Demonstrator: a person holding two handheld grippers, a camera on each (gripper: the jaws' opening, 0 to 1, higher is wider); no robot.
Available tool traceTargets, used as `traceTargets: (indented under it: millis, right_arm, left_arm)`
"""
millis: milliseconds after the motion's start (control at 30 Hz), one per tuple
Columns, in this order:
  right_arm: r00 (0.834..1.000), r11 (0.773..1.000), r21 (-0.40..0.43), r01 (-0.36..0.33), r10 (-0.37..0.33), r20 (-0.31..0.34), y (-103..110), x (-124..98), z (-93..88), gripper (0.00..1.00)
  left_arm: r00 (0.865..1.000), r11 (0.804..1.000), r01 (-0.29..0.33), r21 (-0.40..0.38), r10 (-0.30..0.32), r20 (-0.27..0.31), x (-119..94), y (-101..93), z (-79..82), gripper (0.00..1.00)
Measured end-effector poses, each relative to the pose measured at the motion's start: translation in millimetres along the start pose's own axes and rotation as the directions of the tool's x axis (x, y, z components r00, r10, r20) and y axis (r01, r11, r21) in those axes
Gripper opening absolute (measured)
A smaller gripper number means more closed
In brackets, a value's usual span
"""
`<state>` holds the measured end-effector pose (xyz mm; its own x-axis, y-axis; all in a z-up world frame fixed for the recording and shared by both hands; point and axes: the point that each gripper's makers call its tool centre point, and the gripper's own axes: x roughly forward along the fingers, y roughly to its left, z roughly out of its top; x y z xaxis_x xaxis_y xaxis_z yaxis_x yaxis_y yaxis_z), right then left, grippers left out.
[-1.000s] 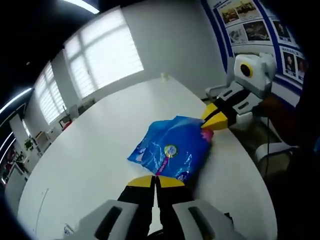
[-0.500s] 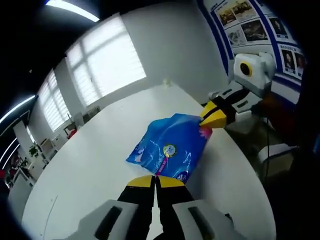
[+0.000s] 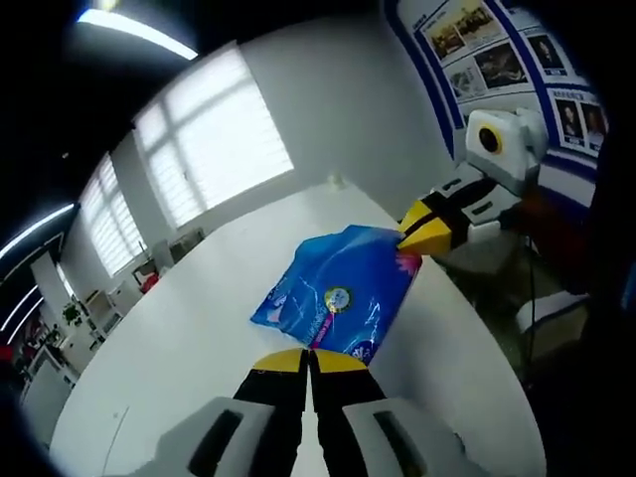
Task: Arrange the tabletop items into an orderly group along one side of the table until the central work area is clear of visible clutter.
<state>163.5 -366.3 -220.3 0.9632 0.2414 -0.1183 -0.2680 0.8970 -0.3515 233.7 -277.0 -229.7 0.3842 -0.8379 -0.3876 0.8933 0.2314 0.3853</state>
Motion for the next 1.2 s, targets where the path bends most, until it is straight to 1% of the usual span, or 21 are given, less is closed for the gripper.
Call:
traceTargets:
  millis: [267, 400, 567, 633, 667, 700, 733, 767, 800, 833, 867, 900, 933, 967, 1000, 1100, 1200]
  right_arm:
    - [1.000, 1.000, -0.009, -0.007, 0.007, -0.006, -5, 11, -0.3, 0.00]
    - [1.000, 1.000, -0.010, -0.013, 0.013, -0.010, -6, 19, -1.0, 0.00]
    - [0.999, 0.999, -0.006, -0.035, 0.035, -0.011, -7, 30, -1.5, 0.00]
    - [0.998, 0.998, -0.006, -0.063, 0.063, -0.007, -7, 36, 0.5, 0.00]
    - [0.995, 0.995, 0.002, -0.101, 0.101, 0.001, -4, 39, 2.0, 0.00]
    - [0.988, 0.987, 0.036, -0.155, 0.154, 0.031, -1, 44, 5.8, 0.00]
    - [0.981, 0.980, 0.059, -0.189, 0.186, 0.054, 0, 47, 8.1, 0.00]
    - [0.975, 0.971, 0.105, -0.215, 0.207, 0.079, -1, 50, 10.6, 0.00]
    - [0.966, 0.962, 0.126, -0.243, 0.228, 0.121, -4, 53, 16.3, 0.00]
    - [0.959, 0.955, 0.122, -0.269, 0.255, 0.120, -3, 55, 16.2, 0.00]
    - [0.953, 0.945, 0.138, -0.295, 0.280, 0.117, -4, 58, 16.6, 0.00]
    - [0.945, 0.941, 0.121, -0.317, 0.303, 0.124, -4, 62, 18.8, 0.00]
    - [0.941, 0.936, 0.121, -0.329, 0.316, 0.117, -3, 64, 18.5, 0.00]
    - [0.943, 0.938, 0.121, -0.325, 0.311, 0.117, -4, 65, 19.2, 0.00]
    - [0.939, 0.935, 0.110, -0.338, 0.327, 0.107, -2, 68, 19.7, 0.00]
    - [0.935, 0.932, 0.088, -0.351, 0.343, 0.094, 1, 75, 21.8, 0.00]
    - [0.930, 0.929, 0.073, -0.362, 0.354, 0.094, 4, 80, 25.7, 0.00]
  left_arm:
    - [1.000, 1.000, -0.014, 0.003, 0.014, -0.008, -4, -1.2, -2.4, 0.00]
    - [1.000, 1.000, -0.026, 0.008, 0.026, -0.014, -7, 2.0, -4.3, 0.00]
    - [0.998, 0.998, -0.062, 0.011, 0.062, -0.023, -13, 5.6, -6.6, 0.00]
    - [0.996, 0.997, -0.080, 0.018, 0.081, -0.034, -14, 6.9, -8.2, 0.00]
    - [0.994, 0.995, -0.095, 0.025, 0.096, -0.042, -16, 9.0, -9.4, 0.00]
    - [0.990, 0.992, -0.122, 0.035, 0.124, -0.059, -18, 13.5, -12.6, 0.00]
    - [0.987, 0.989, -0.142, 0.034, 0.144, -0.065, -20, 16.9, -14.1, 0.00]
    - [0.987, 0.989, -0.143, 0.036, 0.146, -0.063, -20, 17.1, -14.6, 0.00]
    - [0.989, 0.990, -0.140, 0.019, 0.141, -0.054, -22, 17.3, -15.0, 0.00]
    - [0.989, 0.990, -0.139, 0.010, 0.140, -0.050, -23, 17.6, -15.3, 0.00]
    - [0.988, 0.990, -0.144, 0.006, 0.144, -0.051, -24, 18.8, -16.4, 0.00]
    - [0.987, 0.988, -0.155, -0.002, 0.155, -0.052, -25, 21.5, -17.6, 0.00]
    - [0.986, 0.988, -0.157, -0.004, 0.157, -0.052, -26, 22.6, -18.5, 0.00]
    - [0.985, 0.986, -0.167, -0.007, 0.166, -0.051, -26, 24.6, -19.3, 0.00]
    - [0.984, 0.985, -0.173, -0.012, 0.173, -0.052, -28, 25.7, -20.5, 0.00]
    - [0.982, 0.983, -0.183, -0.021, 0.182, -0.056, -30, 30.5, -24.0, 0.00]
    - [0.980, 0.981, -0.192, -0.024, 0.191, -0.057, -35, 33.6, -24.6, 0.00]
